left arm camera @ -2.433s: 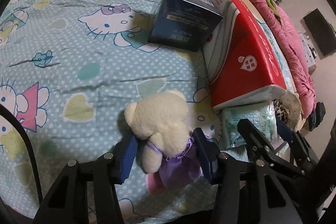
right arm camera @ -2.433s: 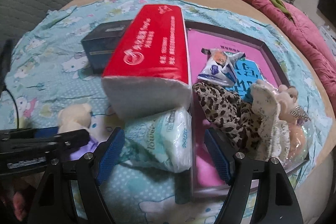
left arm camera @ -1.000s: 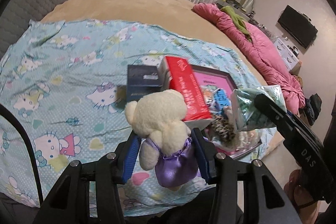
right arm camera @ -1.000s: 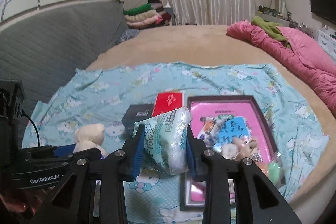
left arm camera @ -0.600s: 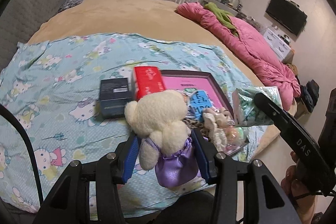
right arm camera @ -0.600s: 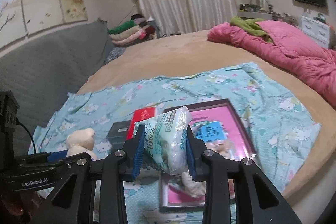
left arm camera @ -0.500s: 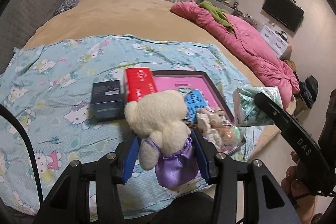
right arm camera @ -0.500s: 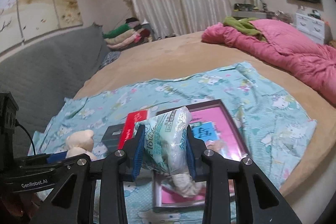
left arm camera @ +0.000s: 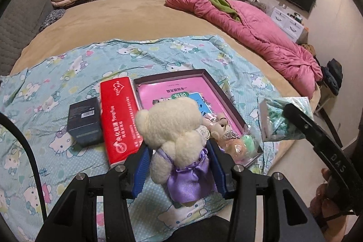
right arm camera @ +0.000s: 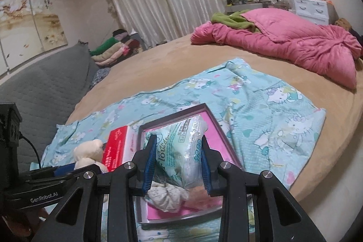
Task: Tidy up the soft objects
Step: 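Carry the teddy bear with left tool while right tool carries the tissue pack over the tray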
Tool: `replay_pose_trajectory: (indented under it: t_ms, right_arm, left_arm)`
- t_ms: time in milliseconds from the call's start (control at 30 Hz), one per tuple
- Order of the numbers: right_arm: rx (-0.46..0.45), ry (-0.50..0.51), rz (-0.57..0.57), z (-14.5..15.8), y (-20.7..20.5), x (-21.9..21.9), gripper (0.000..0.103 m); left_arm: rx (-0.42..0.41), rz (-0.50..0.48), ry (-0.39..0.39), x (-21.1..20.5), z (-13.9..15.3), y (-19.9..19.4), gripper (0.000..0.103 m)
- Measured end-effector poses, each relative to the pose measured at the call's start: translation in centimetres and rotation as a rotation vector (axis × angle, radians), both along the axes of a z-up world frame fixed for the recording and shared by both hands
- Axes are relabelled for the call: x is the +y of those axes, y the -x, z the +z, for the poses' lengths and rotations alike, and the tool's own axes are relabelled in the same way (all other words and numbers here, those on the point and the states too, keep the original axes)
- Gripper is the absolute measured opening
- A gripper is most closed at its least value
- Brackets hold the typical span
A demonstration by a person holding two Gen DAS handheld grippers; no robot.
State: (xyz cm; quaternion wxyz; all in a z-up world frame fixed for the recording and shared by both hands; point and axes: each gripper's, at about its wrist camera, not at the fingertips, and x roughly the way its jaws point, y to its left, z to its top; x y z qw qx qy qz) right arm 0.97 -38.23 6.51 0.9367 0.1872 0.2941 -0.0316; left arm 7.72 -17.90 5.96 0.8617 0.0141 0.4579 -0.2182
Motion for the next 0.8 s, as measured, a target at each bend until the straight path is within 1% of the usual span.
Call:
replay_pose_trajectory:
  t_ms: [100,200,333,467,600,700,800]
  right_arm:
    - [-0.001,-0.007,-0.012,-0.4,-0.2,-0.6,0.035]
    - [0.017,-0.006,-0.016,-1.0,-0.8,-0.8,0.035]
    - [0.016,0.005,-0.027,-1.2,-1.4,-1.0,0.035]
    - [0.02,-0.014,-0.042,-1.7,-2.0,-1.8,0.035]
    - [0.047,0.004,-0.05,-2.5,-2.7,-3.0,0.035]
    - [0.06,-0.003,-0.059,-3.1,-3.0,-3.8,0.035]
    - [0.09,-0.002,-0.06,-4.2,-3.3,-4.4,0.035]
  left_arm:
    - [0.016,-0.012,-0.004,-1.0,-0.8,-0.9,0.049]
    - [0.038,-0.022,0.001,-2.0,-1.8,-1.7,0.049]
    - [0.058,-0.045,-0.021,-3.2,-3.2,-2.7,0.049]
    - [0.082,-0.061,-0.04,-4.4,-4.6,-3.8,0.049]
    - [0.109,-0.062,-0.043,-5.4,-6.1,-4.7,0.049]
    - [0.125,-0.066,-0.045,-5.9,-6.9,-5.0,0.049]
    - [0.134,-0.079,-0.063,-6.4,-7.5,-5.1,0.049]
